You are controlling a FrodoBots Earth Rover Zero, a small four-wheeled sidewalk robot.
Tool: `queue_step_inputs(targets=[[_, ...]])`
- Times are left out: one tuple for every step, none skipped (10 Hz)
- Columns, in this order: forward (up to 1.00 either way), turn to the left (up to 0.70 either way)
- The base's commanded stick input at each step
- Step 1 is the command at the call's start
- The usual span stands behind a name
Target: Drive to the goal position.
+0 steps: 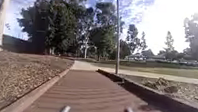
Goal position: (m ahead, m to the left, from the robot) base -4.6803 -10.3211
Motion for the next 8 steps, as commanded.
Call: queue_step_inputs(targets=[[1.00,0.00],[1.00,0.00],[1.00,0.00],[1.00,0.00],[1.00,0.00],[1.00,0.00],[1.00,0.00],[1.00,0.00]])
